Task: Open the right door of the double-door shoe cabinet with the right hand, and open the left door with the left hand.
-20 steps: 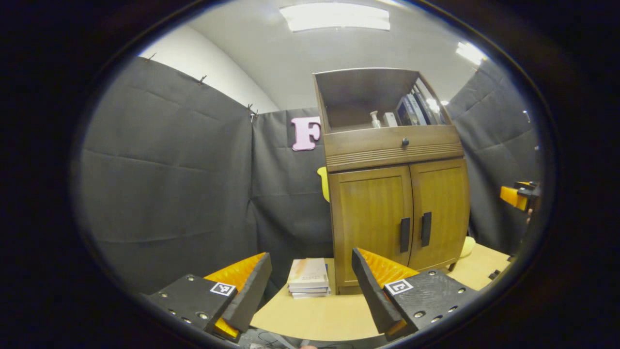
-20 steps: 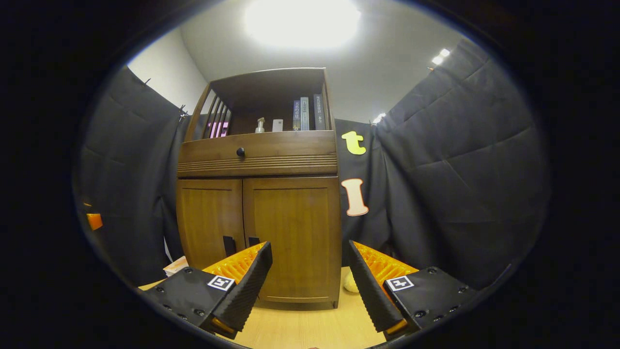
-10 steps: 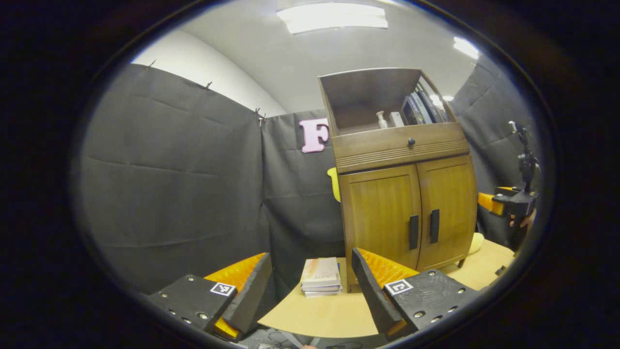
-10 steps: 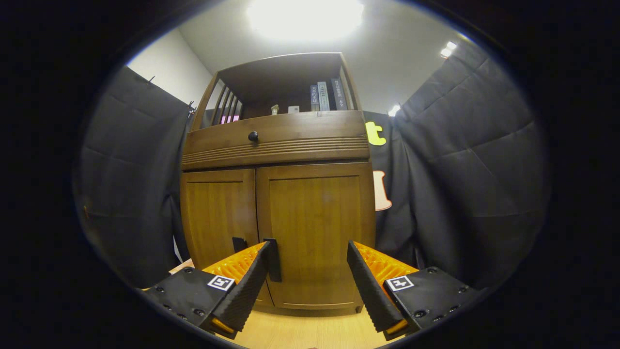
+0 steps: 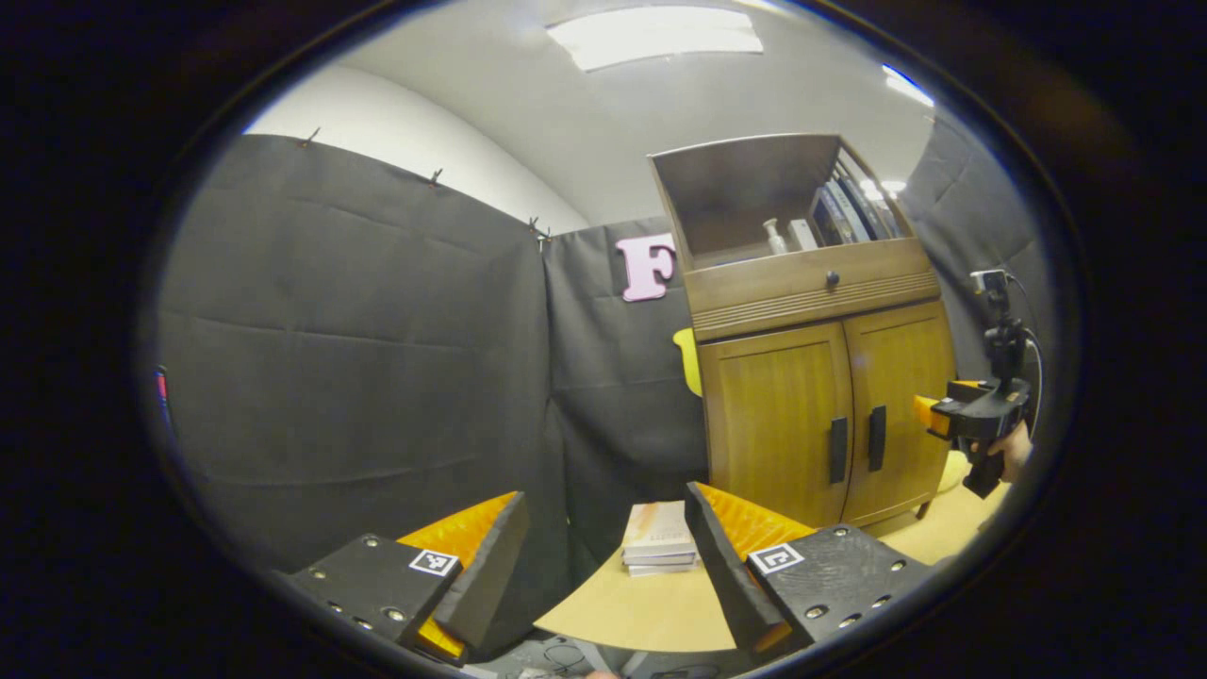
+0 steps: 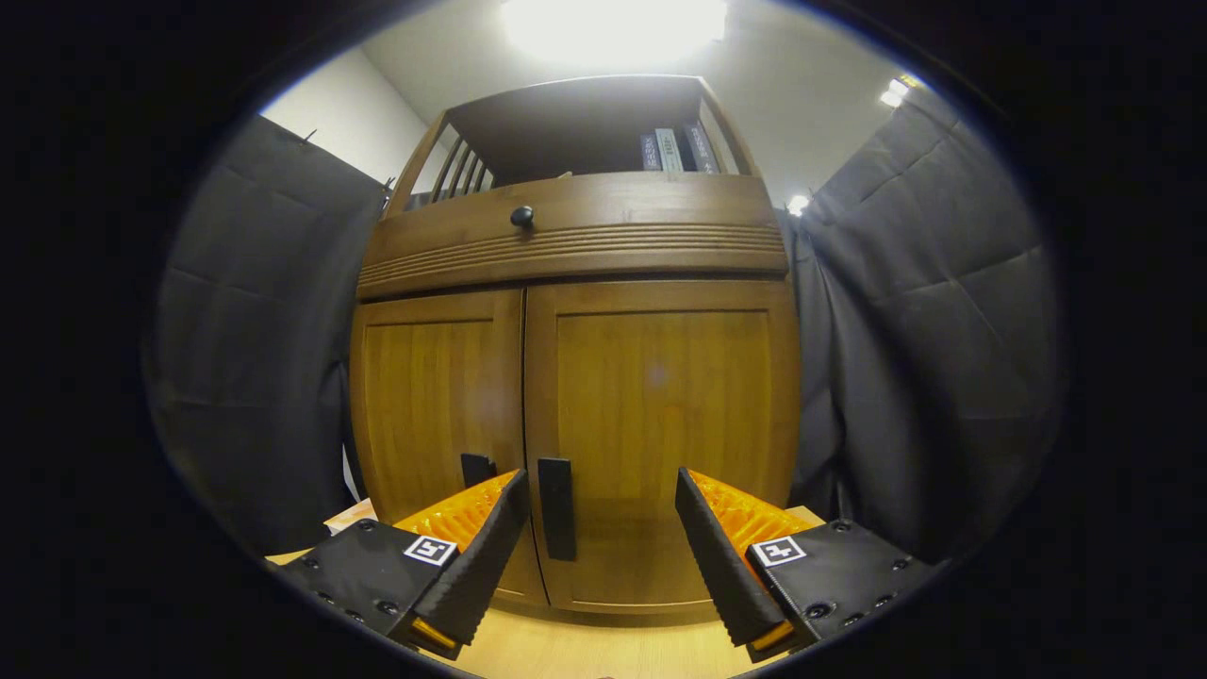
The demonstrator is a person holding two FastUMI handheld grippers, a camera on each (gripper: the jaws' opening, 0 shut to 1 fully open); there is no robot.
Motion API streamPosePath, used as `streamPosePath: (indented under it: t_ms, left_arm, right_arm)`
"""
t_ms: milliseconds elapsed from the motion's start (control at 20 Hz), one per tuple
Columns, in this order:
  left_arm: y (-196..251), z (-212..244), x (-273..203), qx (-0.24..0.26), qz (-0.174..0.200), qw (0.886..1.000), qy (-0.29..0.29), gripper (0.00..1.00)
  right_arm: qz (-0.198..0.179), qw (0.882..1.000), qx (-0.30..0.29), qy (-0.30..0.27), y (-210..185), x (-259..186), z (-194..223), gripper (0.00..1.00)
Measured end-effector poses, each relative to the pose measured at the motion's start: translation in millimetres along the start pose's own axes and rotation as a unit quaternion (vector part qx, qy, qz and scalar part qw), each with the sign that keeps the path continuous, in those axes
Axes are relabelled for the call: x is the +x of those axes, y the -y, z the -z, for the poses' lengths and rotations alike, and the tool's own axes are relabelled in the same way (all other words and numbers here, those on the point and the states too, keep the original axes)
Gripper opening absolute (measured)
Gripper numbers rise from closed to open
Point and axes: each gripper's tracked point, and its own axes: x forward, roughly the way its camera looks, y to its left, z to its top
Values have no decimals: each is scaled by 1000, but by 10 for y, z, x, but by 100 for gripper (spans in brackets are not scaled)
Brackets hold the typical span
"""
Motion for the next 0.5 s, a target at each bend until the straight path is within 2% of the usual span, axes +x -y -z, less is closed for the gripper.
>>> streamPosePath:
  t_ms: [500]
  left_arm:
    - [-198,-27,-108,15,-33,999,-6,96]
  right_arm:
    - [-6,999,6,-43,-270,663,443,98]
